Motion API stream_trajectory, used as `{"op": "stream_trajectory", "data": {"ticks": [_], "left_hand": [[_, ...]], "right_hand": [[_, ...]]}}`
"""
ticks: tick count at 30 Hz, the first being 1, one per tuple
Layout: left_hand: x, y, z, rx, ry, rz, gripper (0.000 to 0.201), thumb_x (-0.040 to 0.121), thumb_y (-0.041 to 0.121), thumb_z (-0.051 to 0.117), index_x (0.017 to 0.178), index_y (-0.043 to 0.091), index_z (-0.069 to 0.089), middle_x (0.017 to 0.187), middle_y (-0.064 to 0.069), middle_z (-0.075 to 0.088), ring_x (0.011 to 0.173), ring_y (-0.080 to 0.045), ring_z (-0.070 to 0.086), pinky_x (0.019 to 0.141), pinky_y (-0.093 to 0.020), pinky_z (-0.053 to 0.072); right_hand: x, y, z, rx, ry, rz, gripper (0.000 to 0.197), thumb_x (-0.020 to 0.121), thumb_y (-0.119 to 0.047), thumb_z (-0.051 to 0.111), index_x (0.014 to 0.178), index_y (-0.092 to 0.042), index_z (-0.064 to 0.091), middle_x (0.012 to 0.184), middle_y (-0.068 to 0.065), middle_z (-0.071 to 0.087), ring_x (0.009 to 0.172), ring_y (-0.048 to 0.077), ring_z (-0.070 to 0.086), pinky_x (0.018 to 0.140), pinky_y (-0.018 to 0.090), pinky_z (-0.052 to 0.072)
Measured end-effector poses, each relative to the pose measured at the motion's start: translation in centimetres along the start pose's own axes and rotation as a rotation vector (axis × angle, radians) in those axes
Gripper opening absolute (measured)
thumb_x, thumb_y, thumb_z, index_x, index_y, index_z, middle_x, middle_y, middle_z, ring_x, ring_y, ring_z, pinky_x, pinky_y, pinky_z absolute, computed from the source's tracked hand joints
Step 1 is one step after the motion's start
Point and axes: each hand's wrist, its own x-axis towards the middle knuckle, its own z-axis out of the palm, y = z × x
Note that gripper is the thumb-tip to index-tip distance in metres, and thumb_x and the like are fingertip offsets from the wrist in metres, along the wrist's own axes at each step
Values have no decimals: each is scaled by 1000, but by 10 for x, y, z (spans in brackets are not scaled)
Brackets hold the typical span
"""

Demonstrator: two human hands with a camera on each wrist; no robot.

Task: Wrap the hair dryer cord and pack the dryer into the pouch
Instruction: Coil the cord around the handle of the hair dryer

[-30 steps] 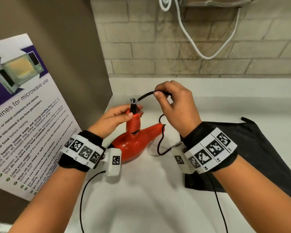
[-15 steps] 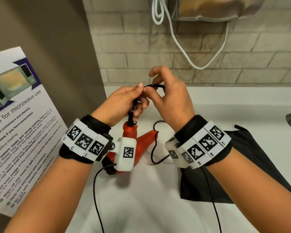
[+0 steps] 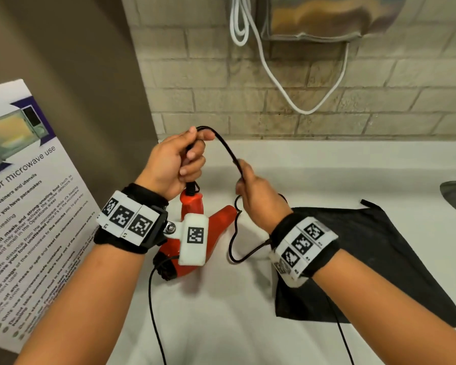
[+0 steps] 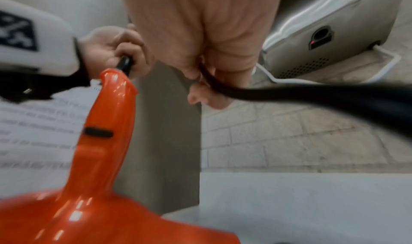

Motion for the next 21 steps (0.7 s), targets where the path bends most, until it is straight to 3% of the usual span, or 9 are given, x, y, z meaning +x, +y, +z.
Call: {"op": "stream_trajectory", "data": {"ticks": [2, 4, 7, 9, 12, 14, 18, 20, 21], "left_hand": [[2, 0, -3, -27, 60, 41, 37, 99, 26, 22, 92, 14, 57, 43, 10, 39, 27, -1, 22, 31, -13, 12], [4, -1, -7, -26, 111, 82, 37, 99, 27, 23, 98, 15, 58, 46, 10, 42, 29, -2, 23, 31, -14, 13], [5, -2, -8, 29, 160, 116, 35, 99, 25, 25, 102, 15, 58, 53, 11, 54, 35, -2, 33, 33, -13, 17], [5, -3, -5, 55, 159, 116, 34, 100, 23, 25, 102, 13, 58, 63, 11, 66, 44, -2, 51, 36, -13, 34], [4, -6, -2, 30, 96, 92, 34, 100, 22, 25, 109, 11, 55, 88, 5, 73, 79, -10, 70, 65, -24, 58], [4, -7, -3, 89, 55, 79, 33, 100, 25, 25, 116, 14, 52, 105, 5, 69, 93, -17, 69, 77, -33, 58], [7, -8, -2, 250, -24, 40, 32, 99, 27, 26, 121, 21, 49, 118, 7, 61, 96, -17, 68, 75, -34, 56], [6, -10, 3, 306, -73, 28, 34, 97, 34, 27, 120, 23, 50, 118, 6, 62, 96, -14, 66, 74, -27, 56], [4, -12, 6, 327, -93, 17, 38, 93, 42, 28, 117, 24, 52, 115, 4, 63, 95, -11, 66, 72, -24, 56]], "right_hand": [[-9, 10, 14, -99, -179, 60, 59, 92, -2, 35, 144, -14, 12, 102, 18, 62, 88, 31, 60, 71, 27, 41], [-18, 14, 23, -232, -312, 71, 66, 86, 5, 35, 144, -16, 12, 102, 17, 60, 73, 26, 55, 62, 28, 38], [-31, 8, 23, -410, -380, 21, 71, 82, 9, 33, 145, -14, 11, 107, 17, 59, 61, 22, 42, 43, 24, 22], [-38, -4, 17, -532, -352, -71, 74, 81, 9, 33, 145, -18, 10, 117, 15, 54, 66, 26, 45, 41, 25, 19], [-44, -15, 4, -677, -304, -230, 71, 84, 6, 34, 144, -24, 14, 121, 11, 48, 83, 34, 58, 44, 30, 21], [-42, -21, -7, -702, -232, -338, 66, 85, 3, 36, 142, -27, 21, 110, 11, 51, 84, 34, 60, 47, 32, 27], [-30, -39, -28, -521, -42, -417, 41, 86, -14, 46, 125, -27, 49, 90, 5, 60, 61, 29, 61, 46, 26, 34], [-21, -48, -36, -384, 62, -440, 33, 88, -25, 41, 118, -24, 56, 99, 1, 64, 67, 23, 64, 50, 22, 38], [-16, -52, -39, -324, 69, -426, 31, 90, -27, 42, 117, -22, 57, 107, 1, 63, 76, 24, 65, 54, 25, 42]]}}
